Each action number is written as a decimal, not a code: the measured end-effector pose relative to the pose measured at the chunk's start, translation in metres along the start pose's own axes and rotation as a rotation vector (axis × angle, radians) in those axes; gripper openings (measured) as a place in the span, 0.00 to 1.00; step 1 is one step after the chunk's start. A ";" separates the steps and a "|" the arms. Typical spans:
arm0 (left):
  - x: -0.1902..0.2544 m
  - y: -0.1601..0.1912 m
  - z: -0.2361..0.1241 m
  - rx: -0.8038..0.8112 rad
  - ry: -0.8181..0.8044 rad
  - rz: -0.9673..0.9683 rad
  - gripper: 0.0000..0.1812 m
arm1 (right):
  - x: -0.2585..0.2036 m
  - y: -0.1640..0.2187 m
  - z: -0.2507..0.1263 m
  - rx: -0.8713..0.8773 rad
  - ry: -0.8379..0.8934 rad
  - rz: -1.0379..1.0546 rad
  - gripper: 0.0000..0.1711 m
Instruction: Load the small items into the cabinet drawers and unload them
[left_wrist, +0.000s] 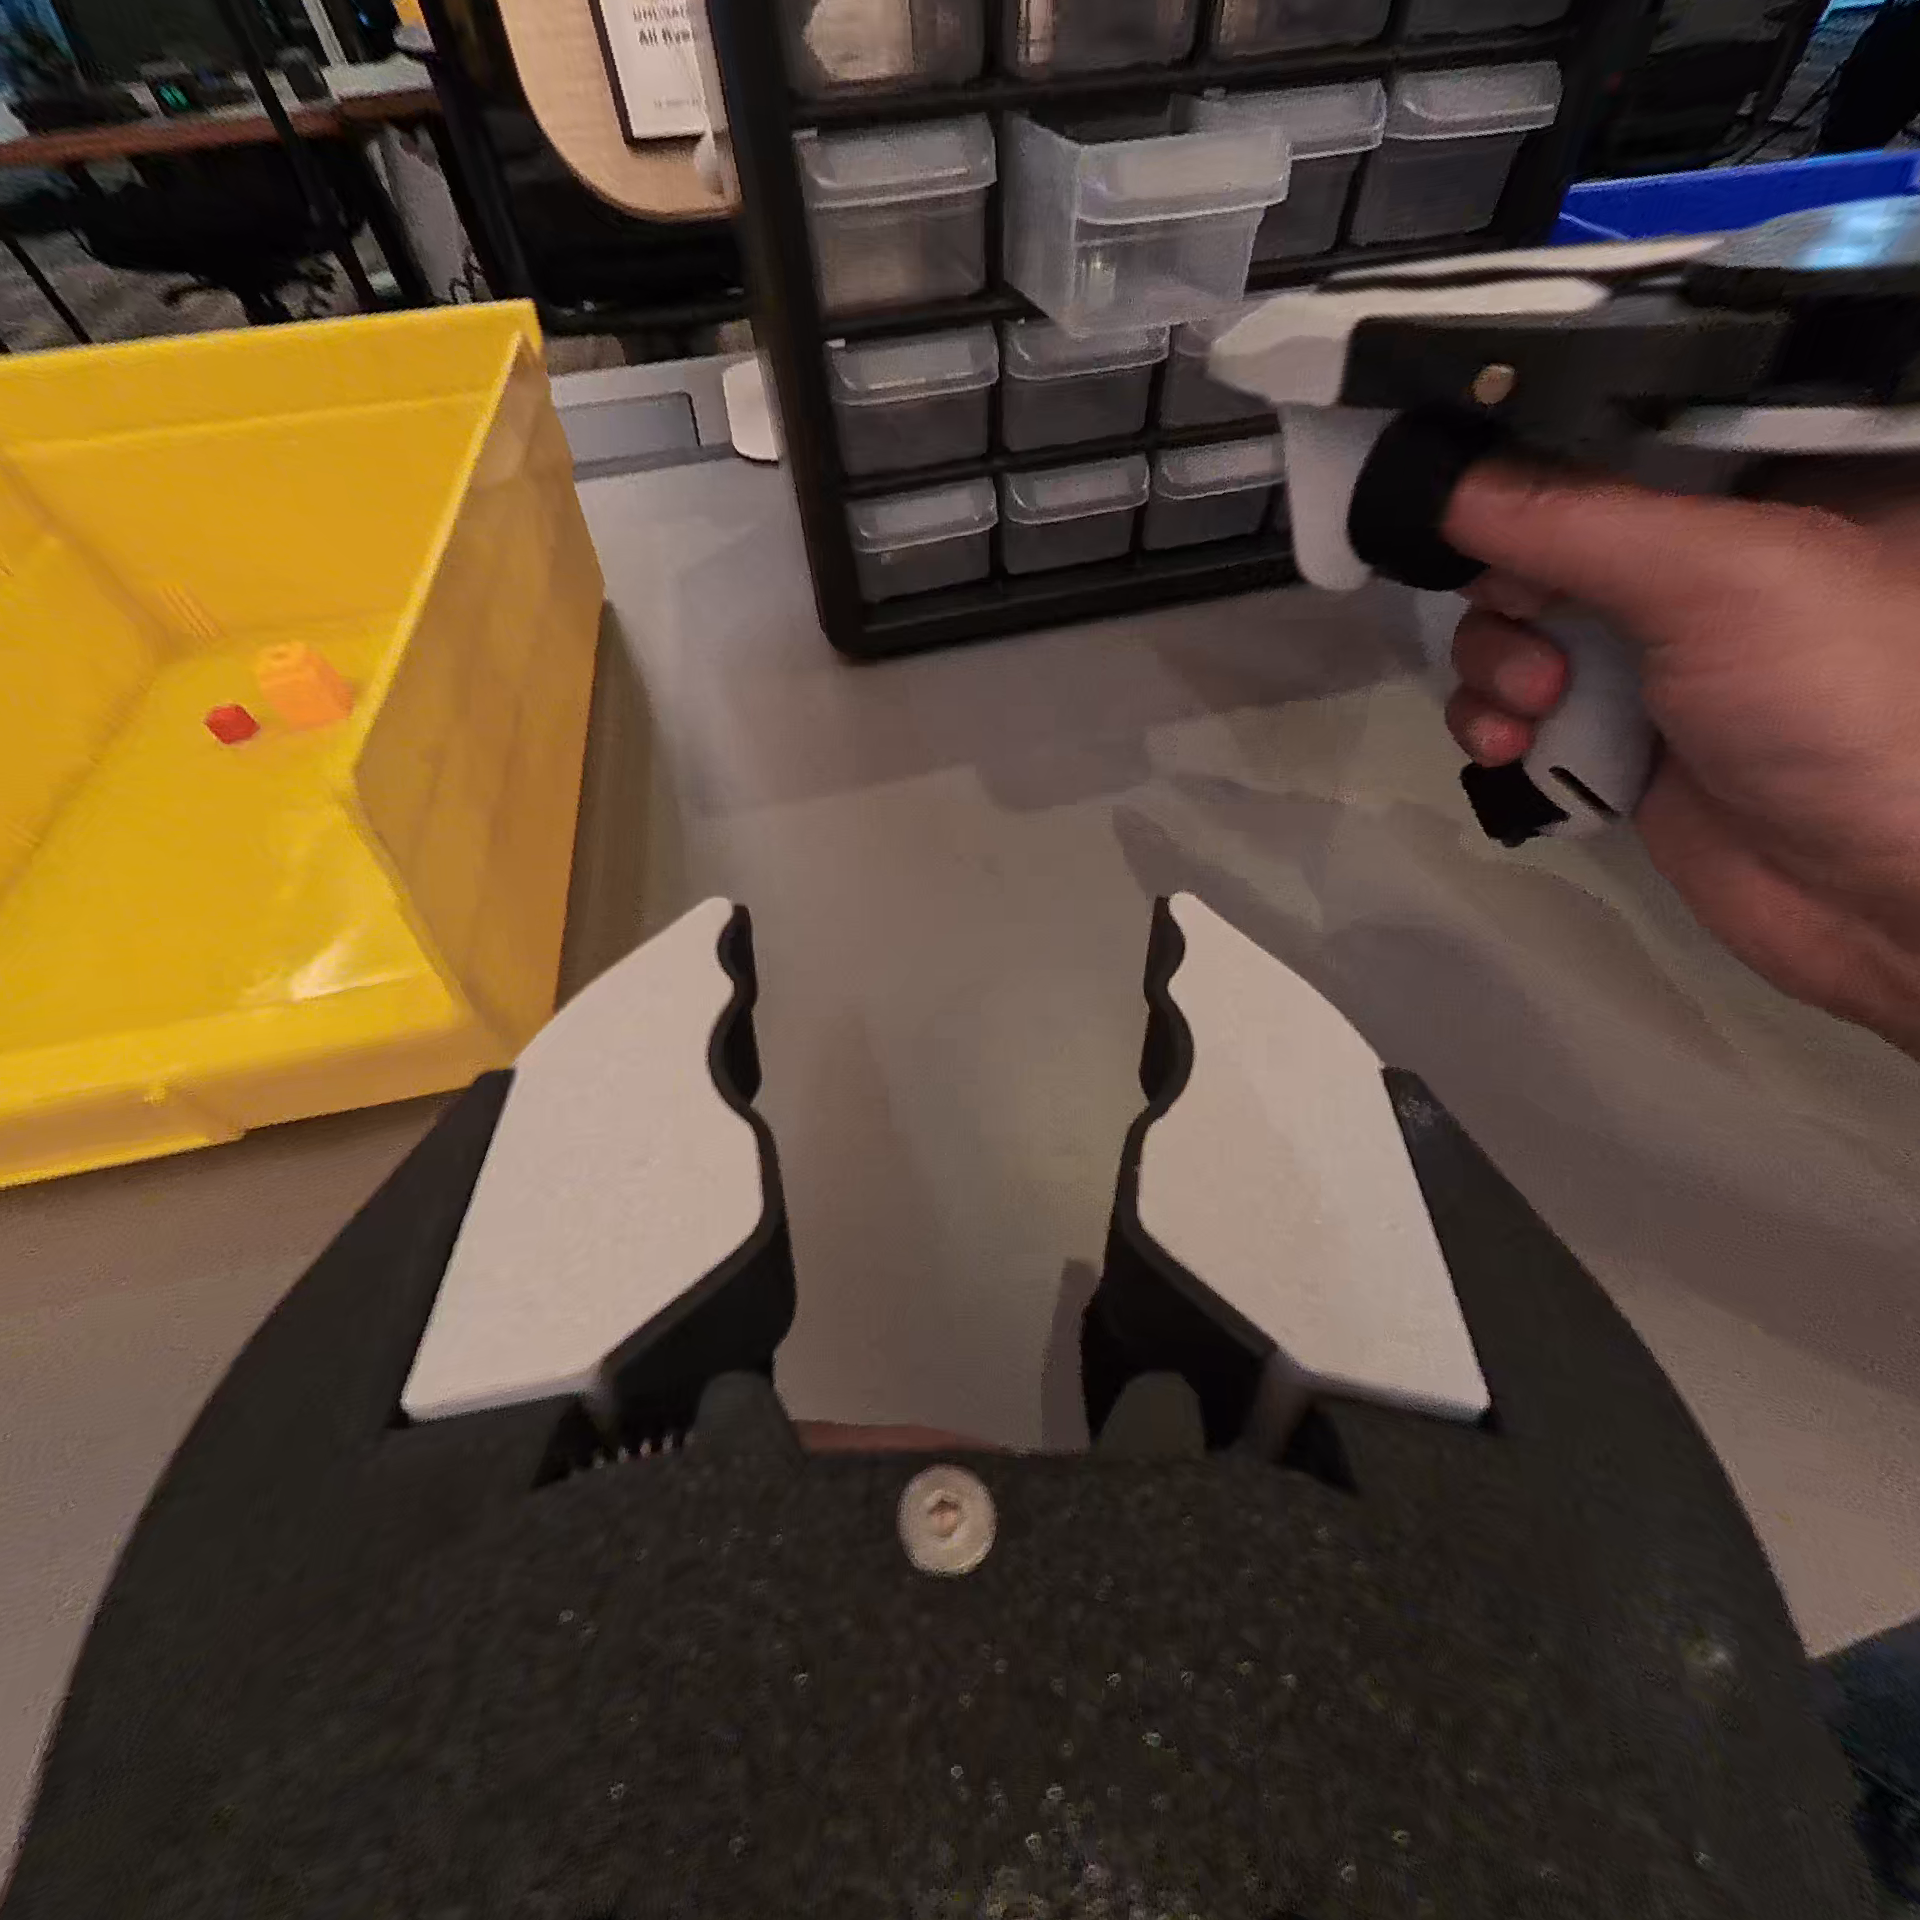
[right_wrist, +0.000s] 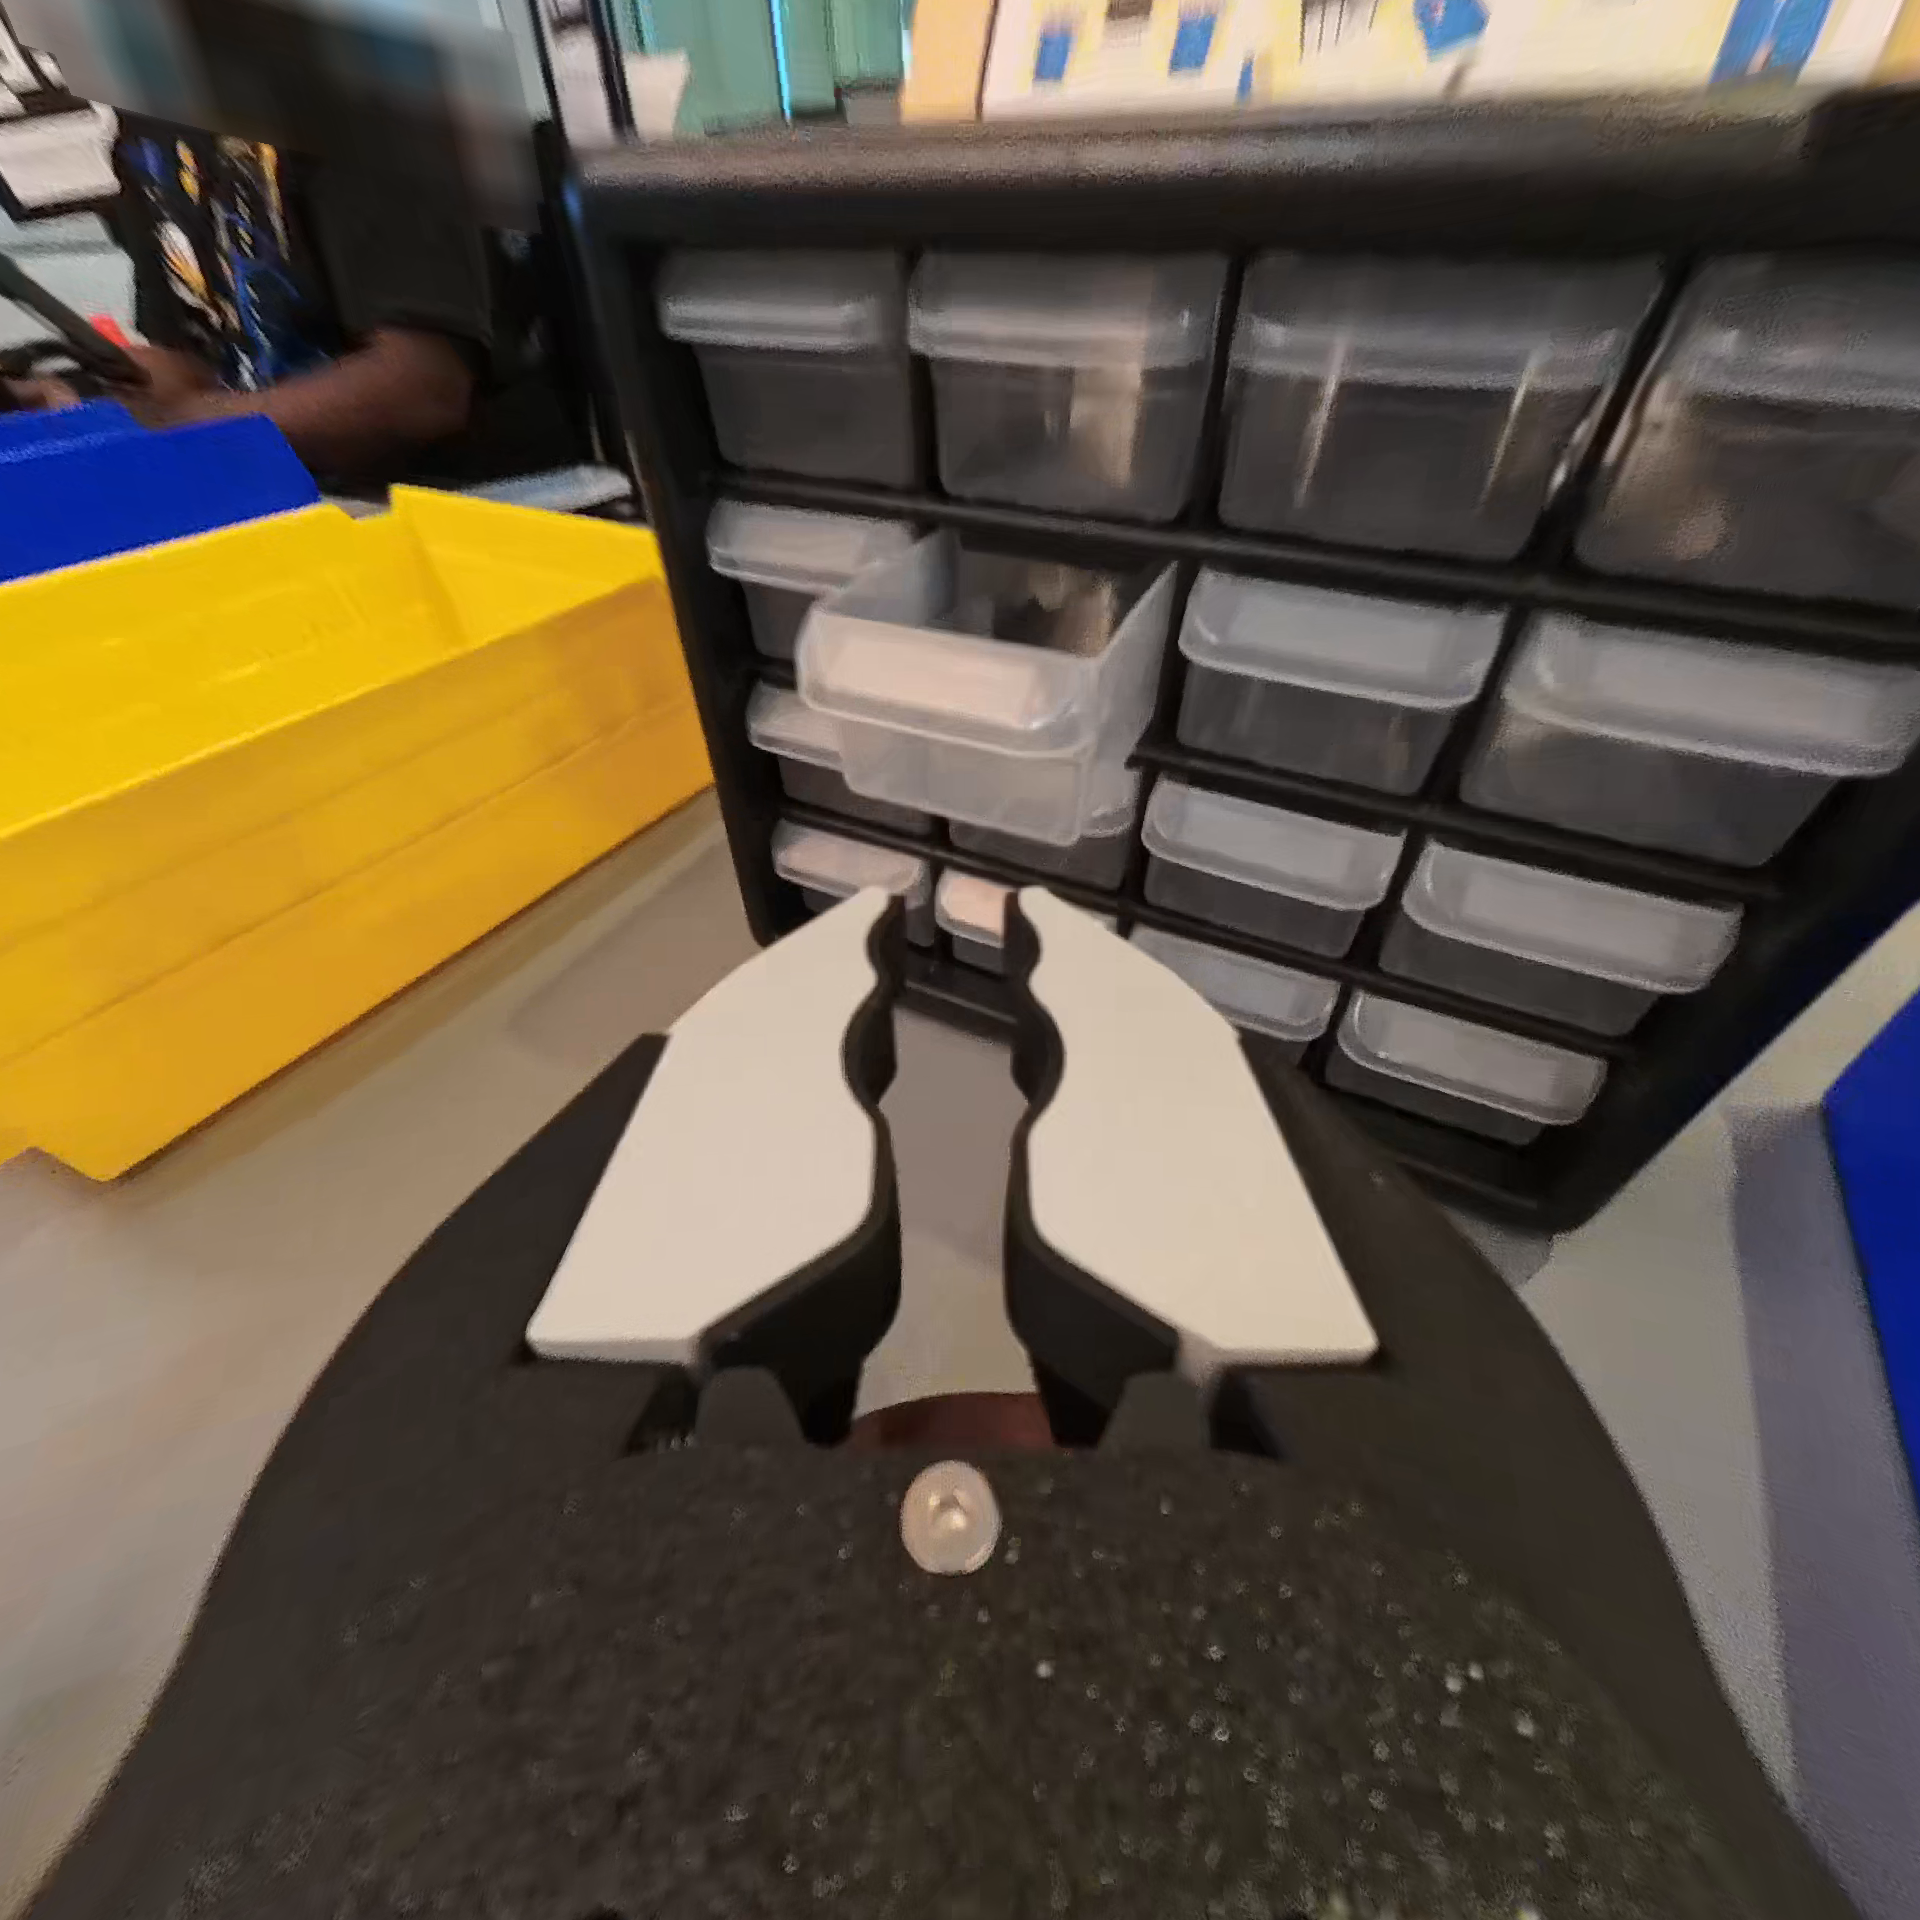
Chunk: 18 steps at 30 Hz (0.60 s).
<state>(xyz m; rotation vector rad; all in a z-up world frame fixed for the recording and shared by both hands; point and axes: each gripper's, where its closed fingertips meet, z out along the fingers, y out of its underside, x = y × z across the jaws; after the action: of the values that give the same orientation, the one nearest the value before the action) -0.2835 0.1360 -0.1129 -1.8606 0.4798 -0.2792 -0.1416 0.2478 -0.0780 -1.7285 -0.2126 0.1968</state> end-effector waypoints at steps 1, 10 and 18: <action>0.000 0.001 0.001 -0.007 0.014 -0.020 0.40 | -0.002 -0.005 -0.004 0.035 -0.001 -0.022 0.08; -0.007 0.013 0.008 -0.067 0.051 -0.113 0.44 | -0.004 -0.017 0.041 0.006 0.019 -0.150 0.10; -0.012 0.018 0.012 -0.091 0.064 -0.150 0.44 | 0.009 -0.017 0.071 -0.025 -0.005 -0.088 0.14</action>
<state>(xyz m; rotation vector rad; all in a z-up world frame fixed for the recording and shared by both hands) -0.2928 0.1462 -0.1336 -1.9852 0.4026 -0.4252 -0.1509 0.3208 -0.0734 -1.7397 -0.2951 0.1349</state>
